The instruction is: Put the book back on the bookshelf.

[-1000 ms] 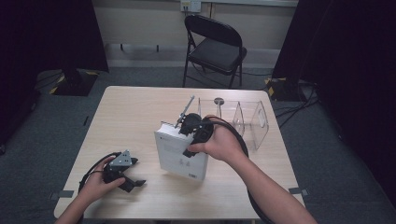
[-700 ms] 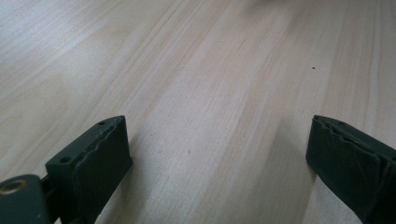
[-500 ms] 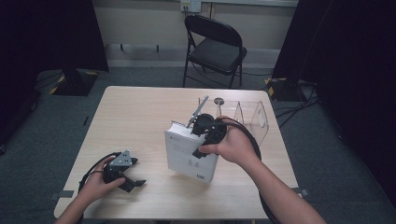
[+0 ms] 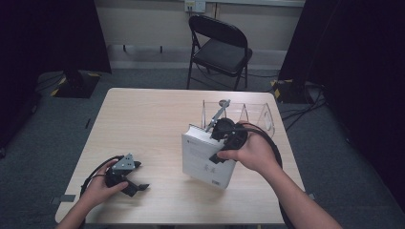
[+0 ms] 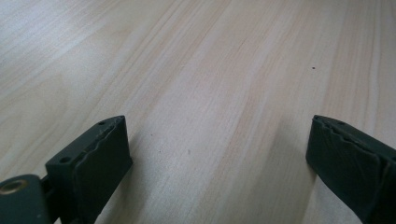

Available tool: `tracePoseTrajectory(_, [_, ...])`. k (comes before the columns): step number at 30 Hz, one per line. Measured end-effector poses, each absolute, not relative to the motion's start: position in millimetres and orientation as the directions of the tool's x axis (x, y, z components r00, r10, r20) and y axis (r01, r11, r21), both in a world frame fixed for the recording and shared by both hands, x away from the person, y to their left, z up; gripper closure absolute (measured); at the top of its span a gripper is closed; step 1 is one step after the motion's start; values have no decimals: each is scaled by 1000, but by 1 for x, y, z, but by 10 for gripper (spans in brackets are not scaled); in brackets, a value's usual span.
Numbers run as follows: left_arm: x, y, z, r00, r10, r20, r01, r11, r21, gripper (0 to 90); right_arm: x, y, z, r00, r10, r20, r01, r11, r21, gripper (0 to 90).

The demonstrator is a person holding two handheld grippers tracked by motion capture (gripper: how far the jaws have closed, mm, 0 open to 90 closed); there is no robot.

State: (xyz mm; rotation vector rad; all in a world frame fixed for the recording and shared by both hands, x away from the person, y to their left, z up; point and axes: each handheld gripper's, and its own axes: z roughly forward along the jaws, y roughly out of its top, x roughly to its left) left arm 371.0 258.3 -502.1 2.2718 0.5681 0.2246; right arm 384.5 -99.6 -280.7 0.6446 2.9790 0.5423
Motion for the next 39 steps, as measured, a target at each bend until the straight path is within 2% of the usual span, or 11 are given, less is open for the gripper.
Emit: tracePoseTrajectory(39, [371, 258, -502, 887, 462, -13, 327, -608, 723, 53, 368, -183, -278, -828, 560, 32, 537, 774, 336, 523])
